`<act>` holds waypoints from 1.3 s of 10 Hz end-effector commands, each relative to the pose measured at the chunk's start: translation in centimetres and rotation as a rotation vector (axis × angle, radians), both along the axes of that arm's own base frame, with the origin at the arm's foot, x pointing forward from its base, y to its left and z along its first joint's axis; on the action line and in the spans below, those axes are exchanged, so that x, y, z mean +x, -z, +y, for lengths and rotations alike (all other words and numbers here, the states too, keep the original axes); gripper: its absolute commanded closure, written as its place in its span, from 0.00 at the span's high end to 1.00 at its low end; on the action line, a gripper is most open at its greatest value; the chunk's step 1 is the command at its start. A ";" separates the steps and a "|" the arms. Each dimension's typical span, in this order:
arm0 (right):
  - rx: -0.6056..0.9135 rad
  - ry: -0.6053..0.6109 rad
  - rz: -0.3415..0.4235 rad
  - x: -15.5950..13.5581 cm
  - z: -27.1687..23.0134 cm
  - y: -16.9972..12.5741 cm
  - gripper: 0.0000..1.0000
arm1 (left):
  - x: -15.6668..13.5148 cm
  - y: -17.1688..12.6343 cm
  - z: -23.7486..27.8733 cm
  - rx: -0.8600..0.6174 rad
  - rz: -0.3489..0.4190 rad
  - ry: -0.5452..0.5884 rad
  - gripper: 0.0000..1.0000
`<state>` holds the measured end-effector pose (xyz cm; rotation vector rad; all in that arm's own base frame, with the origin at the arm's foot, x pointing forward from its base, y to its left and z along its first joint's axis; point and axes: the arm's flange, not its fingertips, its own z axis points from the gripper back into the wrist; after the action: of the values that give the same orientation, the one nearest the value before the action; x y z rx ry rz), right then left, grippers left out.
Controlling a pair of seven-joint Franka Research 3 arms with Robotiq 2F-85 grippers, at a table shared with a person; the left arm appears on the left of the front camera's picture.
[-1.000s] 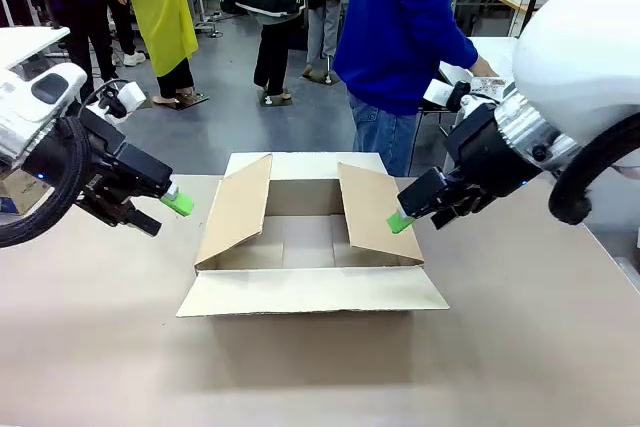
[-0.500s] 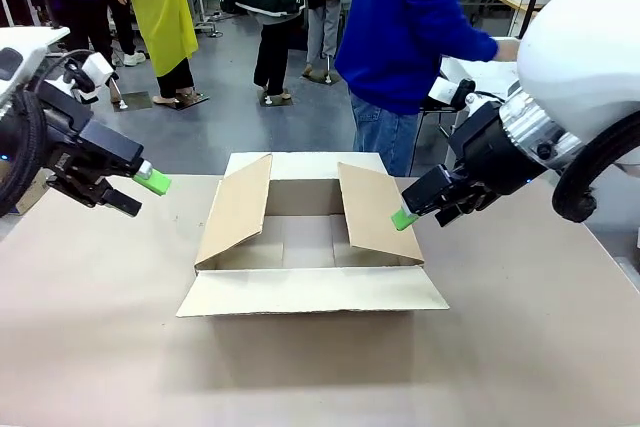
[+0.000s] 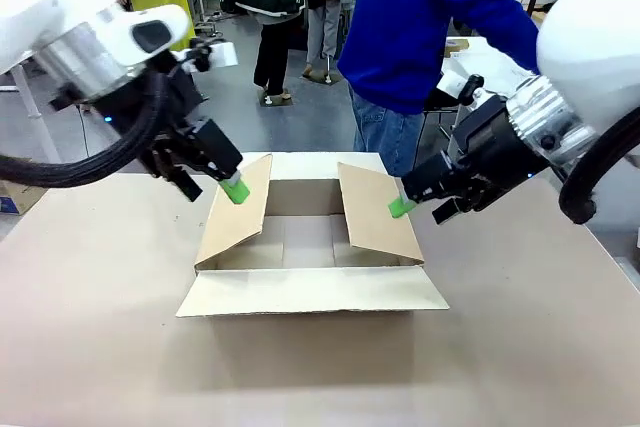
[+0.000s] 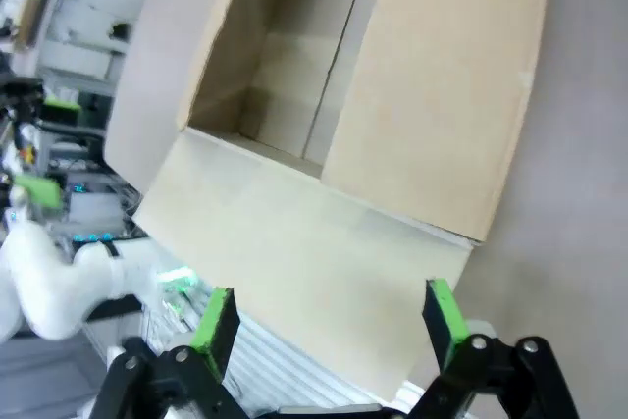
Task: Pack the gift set into the box.
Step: Place both hands on the side flaps of the Package Box and spread them outward.
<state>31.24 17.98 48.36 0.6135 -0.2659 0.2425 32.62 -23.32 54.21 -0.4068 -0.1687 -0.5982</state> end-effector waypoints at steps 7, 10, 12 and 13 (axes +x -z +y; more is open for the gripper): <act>0.074 0.314 -0.021 2.6 3.5 -1.0 1.00 | 5.1 1.5 -2.2 0.062 0.031 -0.132 1.00; 0.074 0.314 -0.021 2.6 3.5 -1.0 1.00 | 9.9 3.6 -5.4 0.107 0.104 -0.248 1.00; 0.074 0.314 -0.021 2.6 3.5 -1.0 1.00 | 12.5 5.7 -6.4 0.177 0.117 -0.346 1.00; 0.074 0.314 -0.021 2.6 3.5 -1.0 1.00 | 13.2 6.8 -6.6 0.207 0.117 -0.379 1.00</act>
<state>34.17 21.26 49.26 0.6357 -0.3897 -0.0377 45.20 -29.04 46.97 -0.2483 -0.0730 -0.2565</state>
